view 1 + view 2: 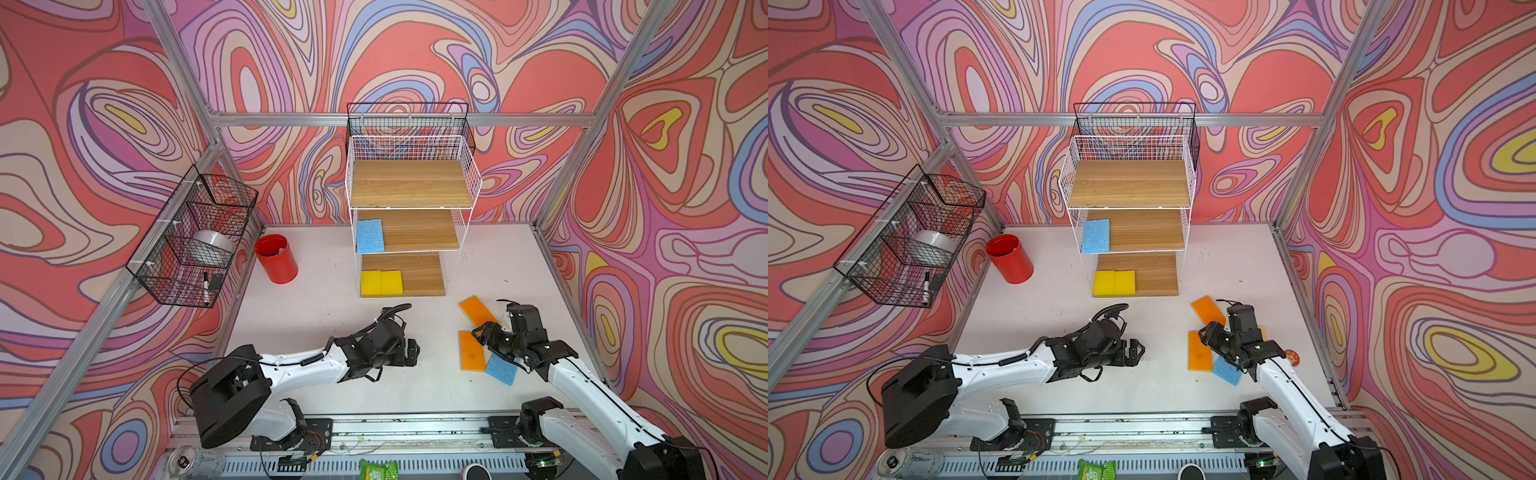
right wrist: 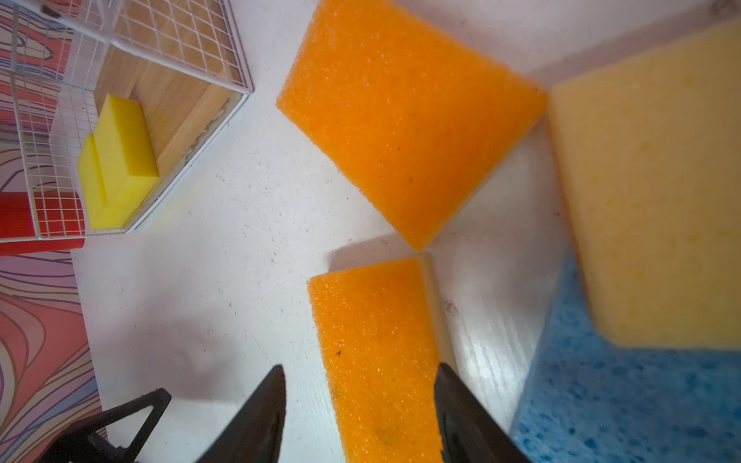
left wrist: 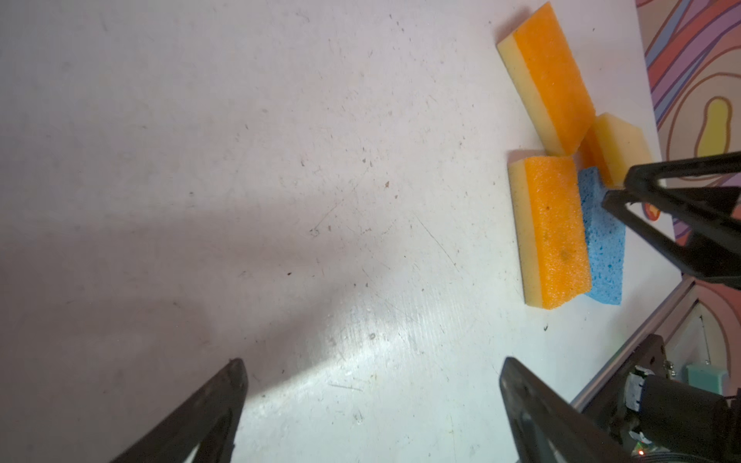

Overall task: Place and organize the cleaning sponges onto the shelf
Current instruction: 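Withdraw the right gripper and move it over the orange scrub sponges, then grasp an orange scrub sponge with the right gripper while the left gripper approaches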

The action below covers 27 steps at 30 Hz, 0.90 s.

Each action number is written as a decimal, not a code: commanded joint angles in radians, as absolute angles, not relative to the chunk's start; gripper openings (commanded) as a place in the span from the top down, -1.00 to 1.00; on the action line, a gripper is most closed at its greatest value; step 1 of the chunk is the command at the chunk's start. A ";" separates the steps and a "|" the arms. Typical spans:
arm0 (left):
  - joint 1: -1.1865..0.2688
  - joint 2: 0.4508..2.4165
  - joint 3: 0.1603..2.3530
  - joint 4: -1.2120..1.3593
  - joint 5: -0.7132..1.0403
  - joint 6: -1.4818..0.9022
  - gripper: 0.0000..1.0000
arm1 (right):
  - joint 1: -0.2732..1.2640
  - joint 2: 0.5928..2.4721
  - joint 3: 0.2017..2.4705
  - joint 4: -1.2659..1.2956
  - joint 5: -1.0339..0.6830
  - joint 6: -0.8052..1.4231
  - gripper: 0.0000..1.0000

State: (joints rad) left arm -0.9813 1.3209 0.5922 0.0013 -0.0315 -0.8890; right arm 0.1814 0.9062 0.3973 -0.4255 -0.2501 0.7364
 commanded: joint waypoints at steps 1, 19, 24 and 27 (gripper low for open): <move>-0.980 1.202 0.507 -0.017 -0.111 -0.945 -1.00 | 0.177 0.910 0.364 -0.377 -0.247 0.759 -0.23; -0.827 0.704 0.297 -0.302 -0.118 -0.948 -1.00 | 0.279 1.111 0.378 -0.205 -0.397 0.785 -0.22; -0.827 0.704 0.281 -0.319 -0.113 -0.956 -1.00 | 0.437 1.228 0.412 -0.086 -0.380 0.874 -0.22; -0.826 0.691 0.274 -0.335 -0.115 -0.962 -1.00 | 0.521 1.287 0.437 -0.039 -0.353 0.911 -0.22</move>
